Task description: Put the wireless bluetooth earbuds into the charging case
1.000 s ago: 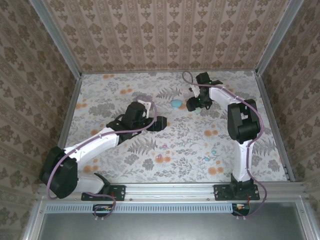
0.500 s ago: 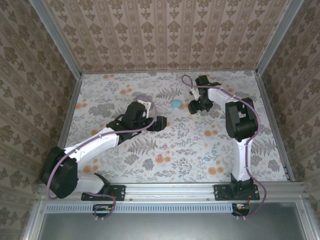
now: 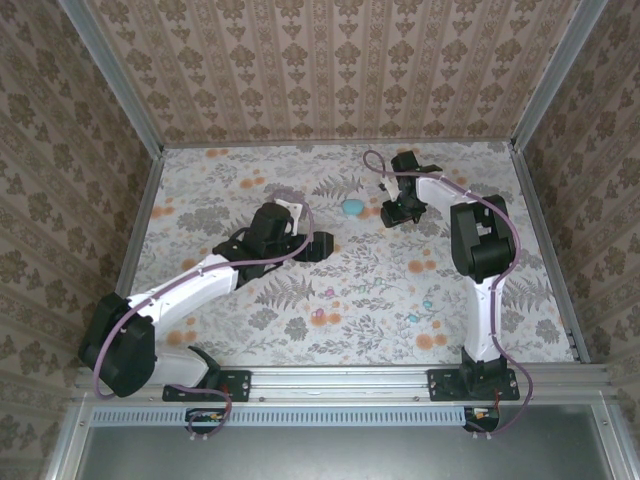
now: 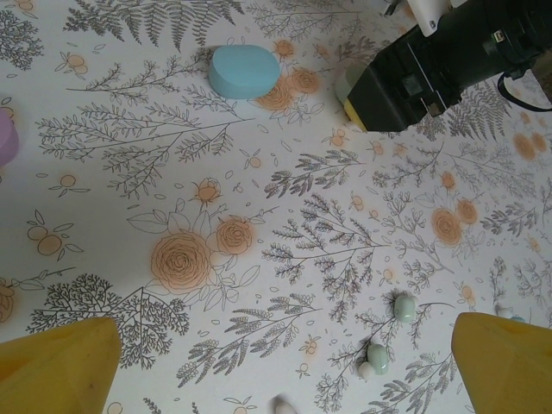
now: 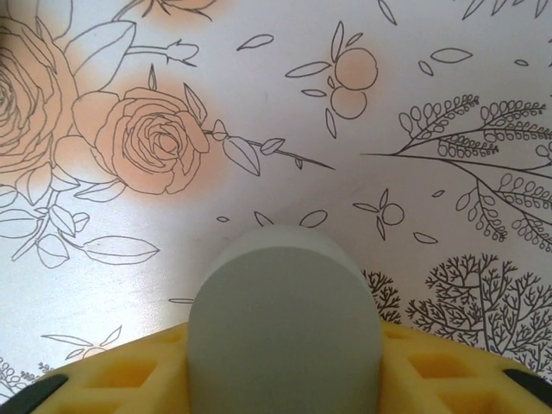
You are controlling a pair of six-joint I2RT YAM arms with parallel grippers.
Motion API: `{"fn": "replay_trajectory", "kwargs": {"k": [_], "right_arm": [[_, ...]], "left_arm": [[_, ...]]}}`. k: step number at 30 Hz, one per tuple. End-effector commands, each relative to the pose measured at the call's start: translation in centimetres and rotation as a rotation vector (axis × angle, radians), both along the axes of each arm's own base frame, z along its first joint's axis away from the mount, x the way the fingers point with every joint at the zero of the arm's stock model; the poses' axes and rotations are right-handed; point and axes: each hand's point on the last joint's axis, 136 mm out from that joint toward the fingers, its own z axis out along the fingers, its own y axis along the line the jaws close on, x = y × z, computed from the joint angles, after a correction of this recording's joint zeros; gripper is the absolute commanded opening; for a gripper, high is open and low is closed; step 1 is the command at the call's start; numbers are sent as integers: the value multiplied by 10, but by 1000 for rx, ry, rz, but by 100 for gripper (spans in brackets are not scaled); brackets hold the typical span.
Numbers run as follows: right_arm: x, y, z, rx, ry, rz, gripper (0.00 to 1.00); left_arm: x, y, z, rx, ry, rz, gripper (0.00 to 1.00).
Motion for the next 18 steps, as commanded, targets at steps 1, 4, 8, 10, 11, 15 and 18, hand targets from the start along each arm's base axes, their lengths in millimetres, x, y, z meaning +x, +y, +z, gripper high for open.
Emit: {"fn": "replay_trajectory", "kwargs": {"k": [1,4,8,10,11,15,18], "right_arm": [[-4,13,36,82,-74,16,42],[-13,26,73,175,-164,38,40],[-38,57,134,361,-369,157,36],[-58,73,167,439,-506,257,37],[-68,79,178,461,-562,300,36],[-112,105,224,512,-780,499,33],[-136,120,240,524,-833,595,33]], "left_arm": [[0,3,10,-4,1,25,98],[1,11,17,-28,12,73,96],[2,25,31,-116,52,144,92],[1,26,46,-191,58,139,90],[1,26,54,-224,59,138,90],[-3,22,96,-359,17,102,89],[-5,13,122,-436,0,60,84]]}}
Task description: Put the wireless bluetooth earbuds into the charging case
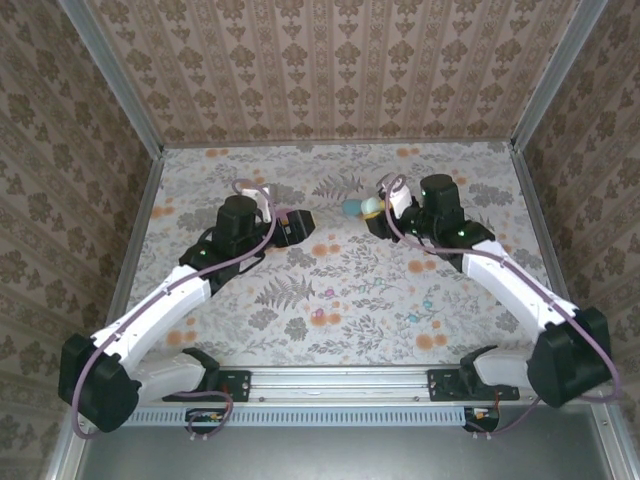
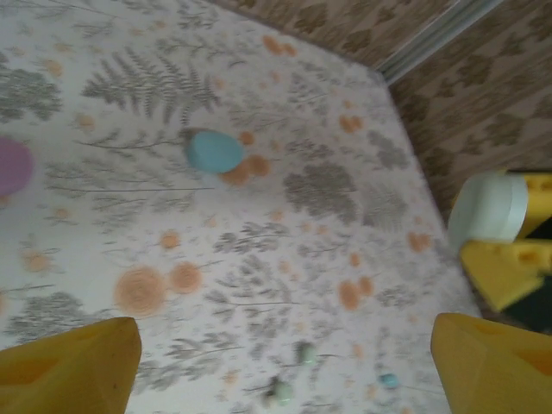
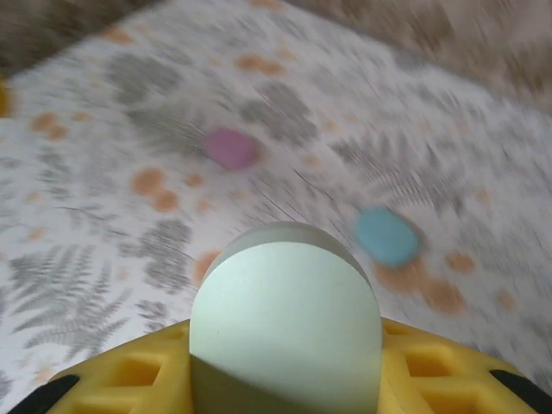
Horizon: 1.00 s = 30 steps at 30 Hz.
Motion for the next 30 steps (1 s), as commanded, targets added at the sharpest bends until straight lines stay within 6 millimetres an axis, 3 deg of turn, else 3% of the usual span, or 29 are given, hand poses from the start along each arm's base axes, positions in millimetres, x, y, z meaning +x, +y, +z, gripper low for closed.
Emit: {"fn": "replay_trajectory", "kwargs": {"k": [1,5,10,17,24,30], "right_arm": [[-20,25,27,20,-163,140,33],[-34,37,35,0,-206,175,33],[-38,47,29,-63,-239,190,33],[-38,51,31,-68,-250,185,33],[-36,50,32,-72,-255,169,33],[-36,52,34,-68,-253,171,34]], "left_arm": [[-5,-18,48,-150,-37,-73,82],[-10,-36,64,-184,-42,-139,74],[-18,-60,76,-181,-66,-219,73],[-21,-77,63,-135,-35,-260,76],[-25,-85,62,-121,-31,-299,66],[-27,-90,61,-120,-20,-324,64]]}}
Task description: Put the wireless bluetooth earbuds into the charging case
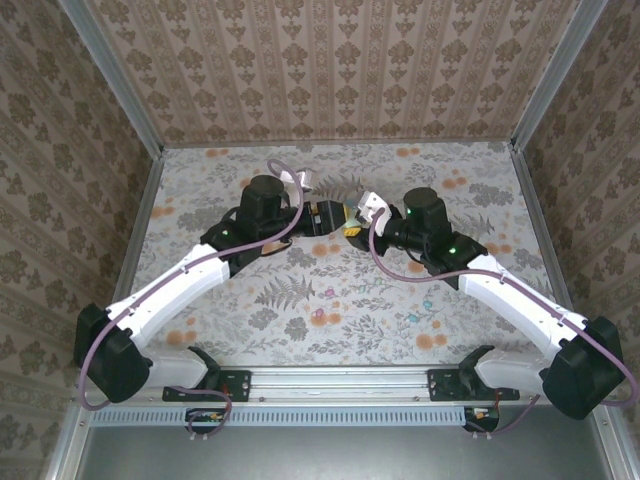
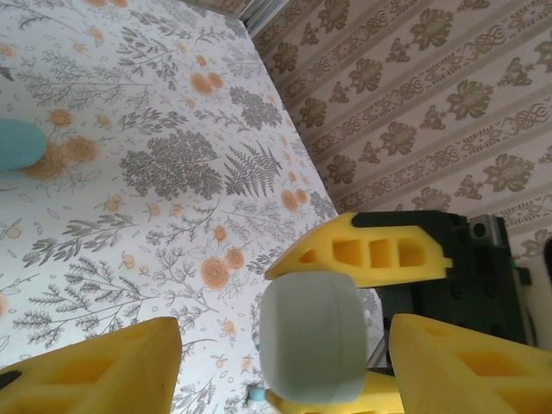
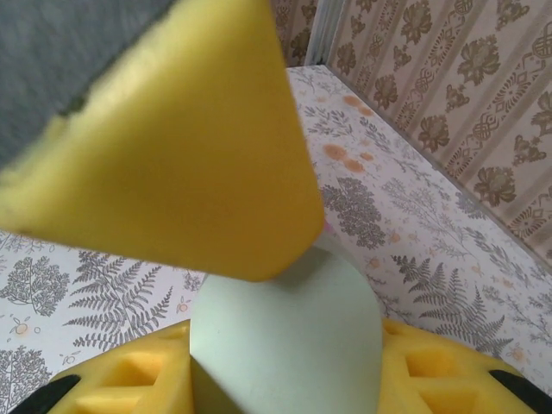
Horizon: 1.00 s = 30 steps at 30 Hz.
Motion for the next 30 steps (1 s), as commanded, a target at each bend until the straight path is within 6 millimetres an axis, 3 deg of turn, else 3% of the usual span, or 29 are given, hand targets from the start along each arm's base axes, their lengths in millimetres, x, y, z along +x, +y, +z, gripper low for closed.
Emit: {"fn": "replay_trajectory", "kwargs": {"k": [1,11,17,20,22,26,30], "right_arm": [[1,4,11,12,-42,5,34],[-1,7,20,37,-61,10,34],[-1,6,23,47,-66,6,36],[0,1,28,64,-78,-30,43],[-4,-2,31,100,-86,-26,52],[-13,-12,41,217,-144,6,66],[-12,-21,47,296,-124,36,67]], "left_arm": [[-4,-9,9,-8,-28,-48,63],[-3,-17,2,-1,1,-66,52],[-3,-15,7,-13,-7,-59,28],[3,-7,14,-51,7,5,12],[11,4,21,-133,56,64,5],[16,21,42,-295,103,114,2],[11,27,52,-326,119,117,2]]}}
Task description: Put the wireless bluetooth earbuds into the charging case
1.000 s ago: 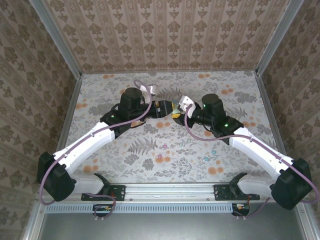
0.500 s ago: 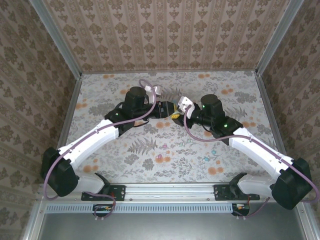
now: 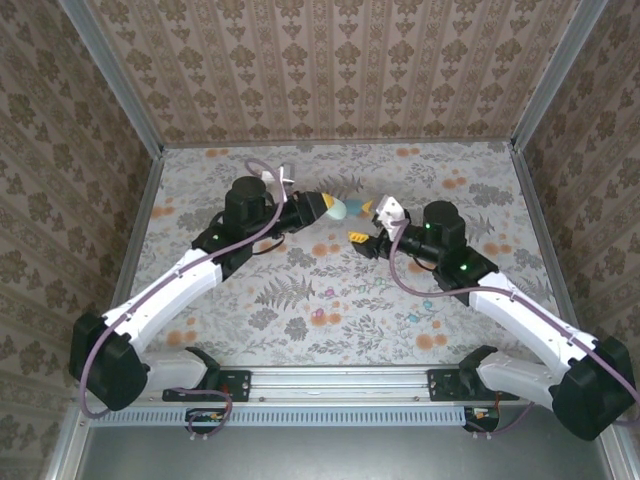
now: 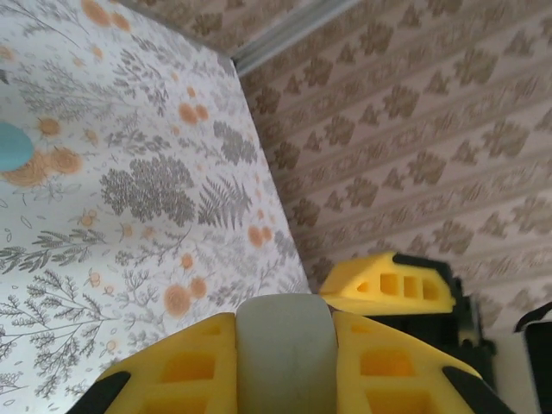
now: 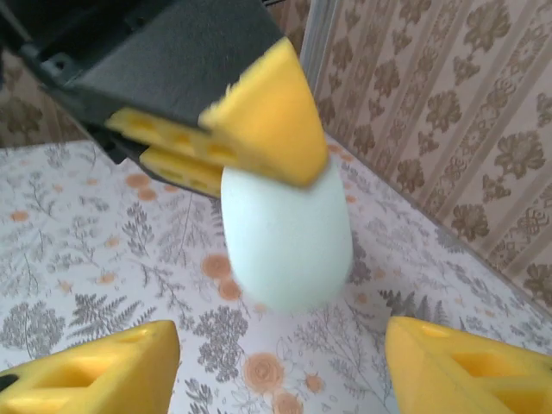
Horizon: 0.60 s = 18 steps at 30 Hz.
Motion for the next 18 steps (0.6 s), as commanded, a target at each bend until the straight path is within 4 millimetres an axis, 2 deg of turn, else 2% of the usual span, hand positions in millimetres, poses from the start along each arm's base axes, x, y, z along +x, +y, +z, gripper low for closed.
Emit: {"fn": "replay_trajectory", "kwargs": {"k": [1,11,18], "right_arm": [[-7,2,30,114,-48,95,67],[-2,21,64,142,-158,219,66],[3,29,80,138,-233,259,65]], "left_arm": [[-8,2,37,-127,-9,-4,2],[-15,-4,57,-231,4,-53,1],[-16,-7,59,-243,10,-66,1]]}}
